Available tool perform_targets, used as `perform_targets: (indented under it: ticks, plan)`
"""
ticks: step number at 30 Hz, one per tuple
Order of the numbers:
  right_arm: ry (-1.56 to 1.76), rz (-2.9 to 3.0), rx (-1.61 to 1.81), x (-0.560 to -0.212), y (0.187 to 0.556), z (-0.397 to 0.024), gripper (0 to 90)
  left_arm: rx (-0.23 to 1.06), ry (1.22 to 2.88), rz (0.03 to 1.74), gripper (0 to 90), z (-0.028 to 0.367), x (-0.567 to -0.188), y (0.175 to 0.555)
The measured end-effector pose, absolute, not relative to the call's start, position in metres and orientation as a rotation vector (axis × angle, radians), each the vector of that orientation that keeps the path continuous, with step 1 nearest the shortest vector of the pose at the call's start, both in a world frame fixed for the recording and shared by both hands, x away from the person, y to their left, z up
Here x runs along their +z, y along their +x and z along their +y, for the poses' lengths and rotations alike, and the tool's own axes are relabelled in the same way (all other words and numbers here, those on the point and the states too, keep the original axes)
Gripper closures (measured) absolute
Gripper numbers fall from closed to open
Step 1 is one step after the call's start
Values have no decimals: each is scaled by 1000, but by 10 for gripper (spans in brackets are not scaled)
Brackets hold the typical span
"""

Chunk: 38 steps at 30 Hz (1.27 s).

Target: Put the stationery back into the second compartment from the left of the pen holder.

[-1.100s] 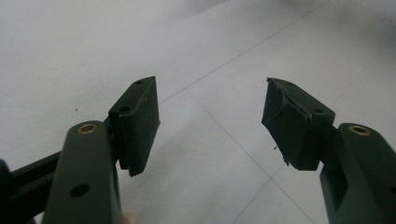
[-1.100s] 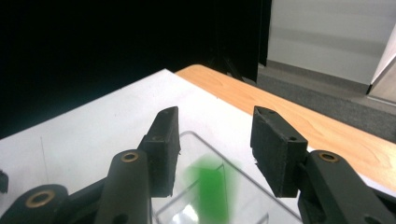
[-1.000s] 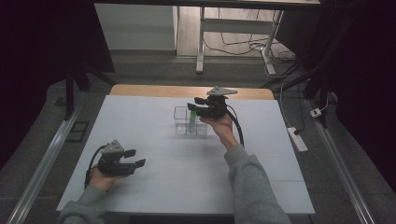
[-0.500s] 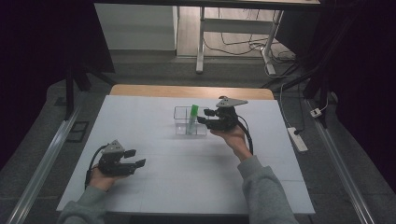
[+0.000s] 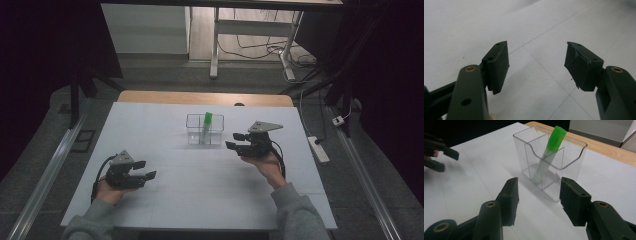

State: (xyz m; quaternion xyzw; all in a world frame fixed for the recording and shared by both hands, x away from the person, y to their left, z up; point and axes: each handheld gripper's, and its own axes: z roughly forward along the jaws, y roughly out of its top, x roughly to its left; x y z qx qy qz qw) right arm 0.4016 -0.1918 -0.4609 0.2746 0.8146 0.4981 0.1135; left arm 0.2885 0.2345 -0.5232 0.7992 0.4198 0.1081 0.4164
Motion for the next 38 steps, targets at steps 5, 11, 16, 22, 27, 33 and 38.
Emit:
perform_targets:
  ticks: [5,11,16,22,27,33,38]
  plan:
    - [800,2426,1437,-467,387,-206,480,272,2005,1053,356,235,-523,288]
    - [832,2417,1437,-473,369,-230,478,273,2015,1048,353,233,-523,288]
    - [839,2424,1405,-478,356,-248,470,274,2014,1050,353,233,-523,288]
    - [863,2415,1370,-487,342,-269,452,273,2020,1046,352,232,-524,288]
    - [868,2419,1346,-489,336,-279,439,273,2021,1045,352,232,-523,287]
    - [873,2404,1333,-491,334,-286,434,273,2024,1042,352,230,-524,287]
    - [863,2405,1329,-492,335,-284,421,273,2025,1041,351,230,-523,287]
